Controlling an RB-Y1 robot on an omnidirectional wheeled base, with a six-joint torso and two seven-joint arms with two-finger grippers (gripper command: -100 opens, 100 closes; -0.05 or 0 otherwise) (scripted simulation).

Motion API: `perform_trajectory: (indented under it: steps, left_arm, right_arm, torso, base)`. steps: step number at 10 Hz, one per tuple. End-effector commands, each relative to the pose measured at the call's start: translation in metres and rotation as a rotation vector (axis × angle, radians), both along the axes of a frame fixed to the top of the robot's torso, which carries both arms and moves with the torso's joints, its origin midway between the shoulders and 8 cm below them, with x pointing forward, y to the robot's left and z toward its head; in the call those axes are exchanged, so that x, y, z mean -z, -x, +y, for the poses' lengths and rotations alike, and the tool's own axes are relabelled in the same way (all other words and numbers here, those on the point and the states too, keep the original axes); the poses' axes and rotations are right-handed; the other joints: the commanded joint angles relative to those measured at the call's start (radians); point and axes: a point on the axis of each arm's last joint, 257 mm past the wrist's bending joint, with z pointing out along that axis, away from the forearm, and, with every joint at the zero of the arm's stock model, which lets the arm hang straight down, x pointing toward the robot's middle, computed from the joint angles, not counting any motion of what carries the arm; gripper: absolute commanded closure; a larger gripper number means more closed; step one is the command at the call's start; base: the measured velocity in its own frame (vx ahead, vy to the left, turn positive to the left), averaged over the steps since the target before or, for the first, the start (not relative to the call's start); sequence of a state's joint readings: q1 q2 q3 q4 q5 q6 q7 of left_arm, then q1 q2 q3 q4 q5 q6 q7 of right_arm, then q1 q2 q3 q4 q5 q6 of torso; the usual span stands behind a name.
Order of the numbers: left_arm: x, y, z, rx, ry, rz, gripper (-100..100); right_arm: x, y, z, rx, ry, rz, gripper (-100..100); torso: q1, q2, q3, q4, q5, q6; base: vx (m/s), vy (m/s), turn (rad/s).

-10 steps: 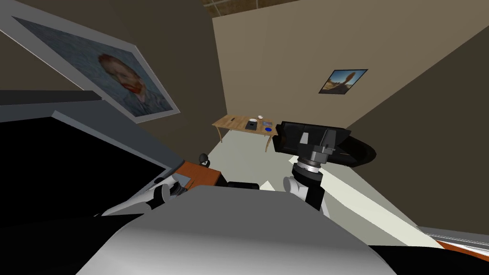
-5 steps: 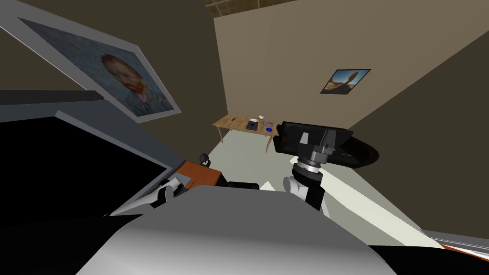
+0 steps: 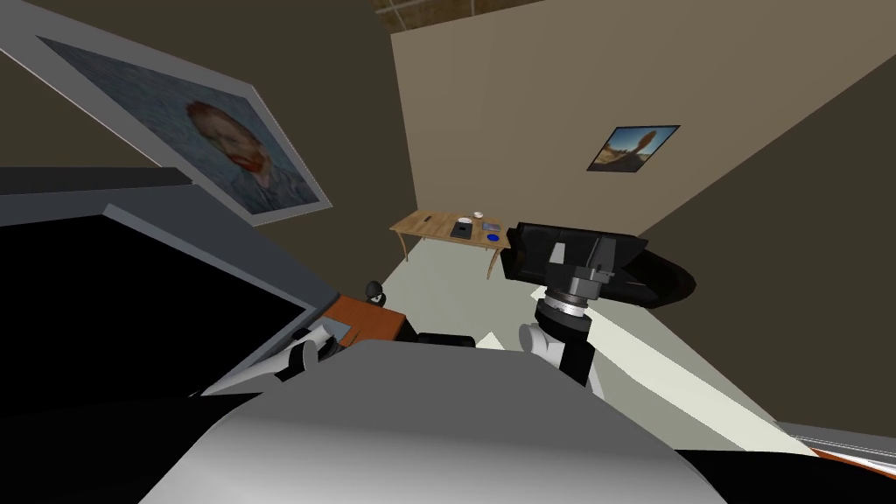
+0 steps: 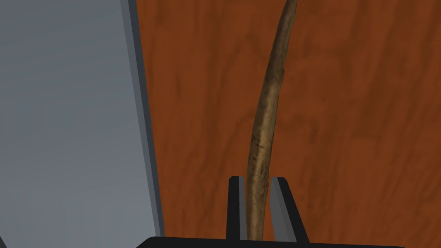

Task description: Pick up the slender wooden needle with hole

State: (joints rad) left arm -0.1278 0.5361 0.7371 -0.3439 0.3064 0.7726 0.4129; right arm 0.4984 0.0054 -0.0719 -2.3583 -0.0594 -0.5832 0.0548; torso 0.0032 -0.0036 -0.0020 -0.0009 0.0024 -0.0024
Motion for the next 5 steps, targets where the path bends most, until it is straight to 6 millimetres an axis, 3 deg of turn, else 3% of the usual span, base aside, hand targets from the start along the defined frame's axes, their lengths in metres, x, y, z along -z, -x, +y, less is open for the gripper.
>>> perform_trajectory:
  steps: [1,2,3,5]
  left_arm:
    - [0.000,0.000,0.000,0.000,0.000,0.000,100]
    - [0.000,0.000,0.000,0.000,0.000,0.000,0]
    - [-0.011,-0.002,0.012,-0.010,0.002,0.004,100]
    - [-0.020,-0.003,0.022,-0.018,0.003,0.006,100]
  right_arm:
    - [0.000,0.000,0.000,0.000,0.000,0.000,0]
    - [0.000,0.000,0.000,0.000,0.000,0.000,0]
    - [0.000,0.000,0.000,0.000,0.000,0.000,0]
    - [0.000,0.000,0.000,0.000,0.000,0.000,0]
  torso:
    - [0.000,0.000,0.000,0.000,0.000,0.000]
    - [0.000,0.000,0.000,0.000,0.000,0.000]
    - [0.000,0.000,0.000,0.000,0.000,0.000]
    - [0.001,0.000,0.000,0.000,0.000,0.000]
  base:
    - [0.000,0.000,0.000]
    - [0.000,0.000,0.000]
    - [0.001,0.014,-0.013]
    - [-0.010,-0.004,-0.035]
